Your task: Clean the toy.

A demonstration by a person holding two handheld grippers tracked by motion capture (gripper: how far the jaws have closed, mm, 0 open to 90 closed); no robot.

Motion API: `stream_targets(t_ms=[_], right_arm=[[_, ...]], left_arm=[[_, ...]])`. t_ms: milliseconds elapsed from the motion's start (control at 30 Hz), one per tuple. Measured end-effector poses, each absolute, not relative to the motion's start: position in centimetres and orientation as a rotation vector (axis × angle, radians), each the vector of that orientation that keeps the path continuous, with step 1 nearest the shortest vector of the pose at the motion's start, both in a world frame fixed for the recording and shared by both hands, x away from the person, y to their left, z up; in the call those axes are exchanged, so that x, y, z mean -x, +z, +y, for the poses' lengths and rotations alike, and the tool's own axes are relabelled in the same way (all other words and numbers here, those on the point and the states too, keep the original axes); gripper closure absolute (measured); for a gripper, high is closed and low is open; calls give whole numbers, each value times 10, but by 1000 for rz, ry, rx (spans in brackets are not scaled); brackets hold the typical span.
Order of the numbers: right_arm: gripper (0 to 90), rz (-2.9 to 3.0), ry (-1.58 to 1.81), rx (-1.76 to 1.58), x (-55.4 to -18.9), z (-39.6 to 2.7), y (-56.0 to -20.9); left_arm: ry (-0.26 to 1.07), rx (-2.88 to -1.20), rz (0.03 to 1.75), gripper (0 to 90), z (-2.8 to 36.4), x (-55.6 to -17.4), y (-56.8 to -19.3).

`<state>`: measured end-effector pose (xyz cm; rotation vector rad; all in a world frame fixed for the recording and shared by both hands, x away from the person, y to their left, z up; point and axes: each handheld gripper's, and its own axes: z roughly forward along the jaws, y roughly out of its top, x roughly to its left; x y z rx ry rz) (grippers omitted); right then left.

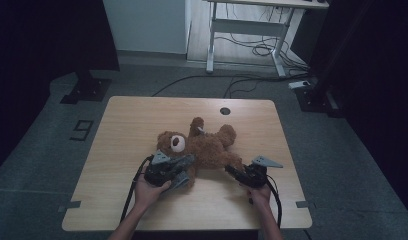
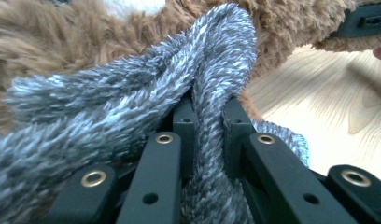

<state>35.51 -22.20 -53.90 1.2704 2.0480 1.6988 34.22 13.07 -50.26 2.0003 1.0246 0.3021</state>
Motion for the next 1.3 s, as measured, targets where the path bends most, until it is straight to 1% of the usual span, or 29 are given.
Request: stream_targets(t_ms=[233,367,500,633,700,800,900,1033,1133,1300], right_arm=[[608,2056,1680,-1294,-355,-225,-539],[608,2050,1687,-1307,-355,-230,-539],[608,2060,1685,-1295,-354,-230,-539],[607,2064,1691,-1299,-355,-230,-540],[607,2070,1688,-1299,-355,-230,-540],[607,2075,1684,-1302,-355,-230,-541],[607,2076,1681,-1304,-355,-229,-542],[607,2076,1679,-1302,-355,-230,-542],[607,2082,1679,-1305,-355,-229,-542],[608,2097,1674,-1310,-355,-228,-543]], left_arm=[[332,-1973,1074,791,159,-336,-503],[323,-1907,1117,792,185,-335,-500],[310,-1846,1089,792,195,-335,-487],[336,-1819,1028,792,184,-345,-461],[365,-1831,995,792,168,-360,-444],[358,-1850,976,792,148,-380,-432],[375,-1921,961,794,120,-399,-428],[433,-1997,987,794,93,-417,-440],[424,-1976,1017,796,95,-422,-447],[425,-1939,1055,799,113,-422,-443]])
